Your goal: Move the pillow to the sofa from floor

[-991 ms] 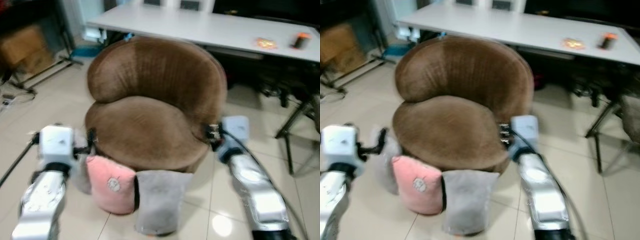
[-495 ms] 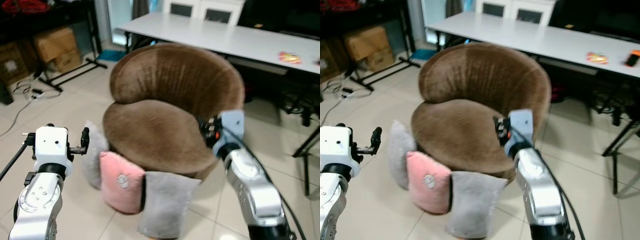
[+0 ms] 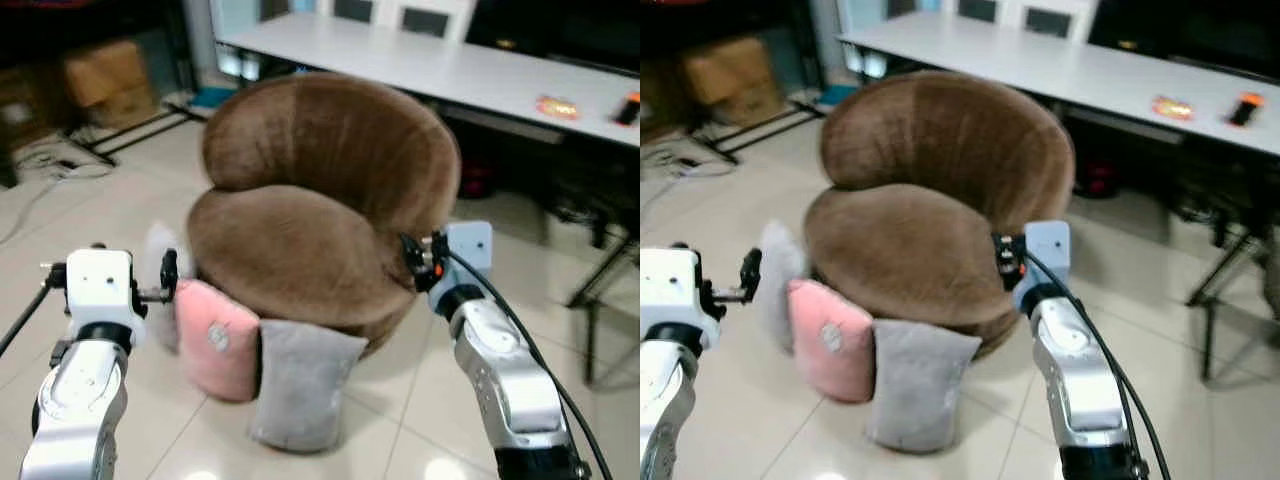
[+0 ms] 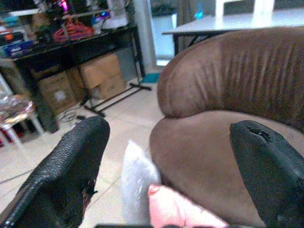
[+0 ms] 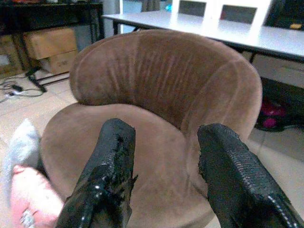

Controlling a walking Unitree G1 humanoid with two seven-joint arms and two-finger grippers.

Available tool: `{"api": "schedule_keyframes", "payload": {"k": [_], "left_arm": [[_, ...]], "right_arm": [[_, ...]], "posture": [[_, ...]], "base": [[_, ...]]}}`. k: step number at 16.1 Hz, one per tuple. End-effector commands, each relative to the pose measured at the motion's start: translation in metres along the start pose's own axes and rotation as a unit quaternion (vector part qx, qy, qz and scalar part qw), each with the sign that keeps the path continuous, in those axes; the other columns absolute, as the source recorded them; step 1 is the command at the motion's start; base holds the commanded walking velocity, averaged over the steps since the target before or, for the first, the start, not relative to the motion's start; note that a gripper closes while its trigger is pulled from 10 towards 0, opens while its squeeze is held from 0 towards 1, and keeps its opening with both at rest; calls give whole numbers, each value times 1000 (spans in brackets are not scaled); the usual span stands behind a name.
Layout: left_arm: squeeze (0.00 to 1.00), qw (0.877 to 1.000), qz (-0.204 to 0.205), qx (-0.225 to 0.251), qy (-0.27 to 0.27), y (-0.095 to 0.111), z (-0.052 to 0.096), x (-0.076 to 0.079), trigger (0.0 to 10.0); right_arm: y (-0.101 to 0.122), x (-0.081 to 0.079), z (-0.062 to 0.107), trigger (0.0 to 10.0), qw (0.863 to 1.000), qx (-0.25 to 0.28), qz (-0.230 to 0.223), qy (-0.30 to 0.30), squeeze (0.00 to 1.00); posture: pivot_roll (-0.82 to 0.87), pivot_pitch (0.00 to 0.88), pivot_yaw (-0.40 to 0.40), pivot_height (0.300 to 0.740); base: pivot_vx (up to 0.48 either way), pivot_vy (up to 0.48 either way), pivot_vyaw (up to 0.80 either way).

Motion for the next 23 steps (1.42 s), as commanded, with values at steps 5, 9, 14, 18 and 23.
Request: {"api": "schedule_keyframes", "payload": {"k": [5,9,14,18,23], "left_arm": [[0,1000,5,6,-21,2,2,4,10000],[0,1000,6,5,-25,1,2,6,10000],[0,1000,5,3,-29,-1,3,7,10000],[0,1000,4,3,-30,-1,3,7,10000],[0,999,1,3,-32,-2,4,7,10000]], "right_arm": [[-15,14,6,10000,999,-32,9,-36,0],[-14,12,6,10000,999,-31,19,-36,0],[-14,15,5,10000,998,-34,13,-45,0],[-15,14,5,10000,998,-35,13,-46,0],[-15,14,5,10000,998,-34,14,-44,0]], "posture": [[-51,0,-23,740],[-53,0,-24,740],[-52,0,-28,740],[-51,0,-28,740],[-51,0,-27,740]], "base": [[182,0,0],[322,0,600],[319,0,0],[318,0,0],[302,0,0]]}}
Point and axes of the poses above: a point about 5 cm out from each wrist's last joint towards the gripper, its own z axis pointing back from the gripper into the wrist, its own y axis along the axis of the wrist's last joint, x = y × z, the point moved 4 cm from there along -z, pointing out of the wrist towards the gripper, and after that the axes turned 8 degrees about z, right-handed, at the moved point
